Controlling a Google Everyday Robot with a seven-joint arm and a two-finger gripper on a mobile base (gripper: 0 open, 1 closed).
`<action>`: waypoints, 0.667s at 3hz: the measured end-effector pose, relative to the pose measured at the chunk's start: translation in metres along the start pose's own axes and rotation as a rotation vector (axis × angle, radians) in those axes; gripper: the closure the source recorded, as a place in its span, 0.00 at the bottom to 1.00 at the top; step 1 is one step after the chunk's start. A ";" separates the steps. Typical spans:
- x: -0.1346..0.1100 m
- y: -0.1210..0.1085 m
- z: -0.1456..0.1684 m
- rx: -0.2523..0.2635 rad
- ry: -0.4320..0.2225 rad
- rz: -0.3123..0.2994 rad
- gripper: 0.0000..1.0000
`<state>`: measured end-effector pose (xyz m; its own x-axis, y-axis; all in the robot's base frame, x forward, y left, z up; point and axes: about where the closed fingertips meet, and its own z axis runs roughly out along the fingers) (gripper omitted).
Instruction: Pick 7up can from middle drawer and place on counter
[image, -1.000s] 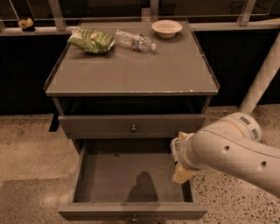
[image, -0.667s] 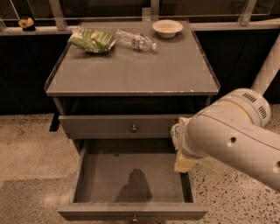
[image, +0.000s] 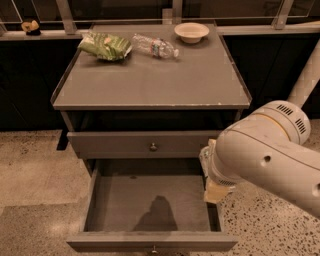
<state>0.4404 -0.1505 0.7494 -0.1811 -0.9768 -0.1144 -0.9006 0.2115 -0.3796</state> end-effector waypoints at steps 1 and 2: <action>0.004 -0.011 -0.004 0.016 0.007 0.008 1.00; 0.016 -0.046 -0.014 0.023 0.043 0.007 1.00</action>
Offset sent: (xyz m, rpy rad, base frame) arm 0.0808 -0.0496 0.0886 -0.0678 -0.0499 -0.0618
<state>0.4734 -0.1759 0.7781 -0.2049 -0.9757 -0.0778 -0.8900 0.2188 -0.4001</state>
